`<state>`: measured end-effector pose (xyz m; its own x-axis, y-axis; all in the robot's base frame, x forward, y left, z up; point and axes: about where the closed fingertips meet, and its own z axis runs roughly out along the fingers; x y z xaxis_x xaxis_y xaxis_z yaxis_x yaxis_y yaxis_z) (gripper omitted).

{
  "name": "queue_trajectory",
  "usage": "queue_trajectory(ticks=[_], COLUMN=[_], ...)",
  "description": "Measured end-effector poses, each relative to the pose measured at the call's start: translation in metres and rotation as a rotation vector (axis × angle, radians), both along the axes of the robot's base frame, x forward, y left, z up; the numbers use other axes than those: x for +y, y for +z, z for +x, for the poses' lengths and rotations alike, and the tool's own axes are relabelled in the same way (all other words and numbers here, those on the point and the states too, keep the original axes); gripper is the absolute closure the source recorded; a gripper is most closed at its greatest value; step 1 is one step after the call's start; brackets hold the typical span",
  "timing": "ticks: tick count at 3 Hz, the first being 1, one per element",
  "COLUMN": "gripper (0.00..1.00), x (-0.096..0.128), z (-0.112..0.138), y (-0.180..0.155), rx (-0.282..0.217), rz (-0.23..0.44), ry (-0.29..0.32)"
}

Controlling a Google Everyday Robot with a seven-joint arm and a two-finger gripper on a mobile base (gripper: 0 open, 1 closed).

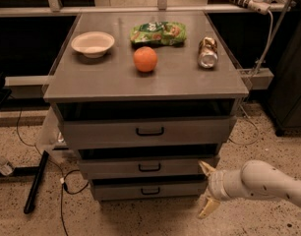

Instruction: Close middle drawer

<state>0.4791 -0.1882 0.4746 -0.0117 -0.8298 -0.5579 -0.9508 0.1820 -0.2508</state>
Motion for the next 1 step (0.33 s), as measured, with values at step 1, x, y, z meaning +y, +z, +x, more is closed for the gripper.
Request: queue_trajectory(ticks=[1], gripper=[0.0], x=[0.0], z=[0.0], y=[0.0], rx=[0.0], rz=[0.0], ry=[0.0])
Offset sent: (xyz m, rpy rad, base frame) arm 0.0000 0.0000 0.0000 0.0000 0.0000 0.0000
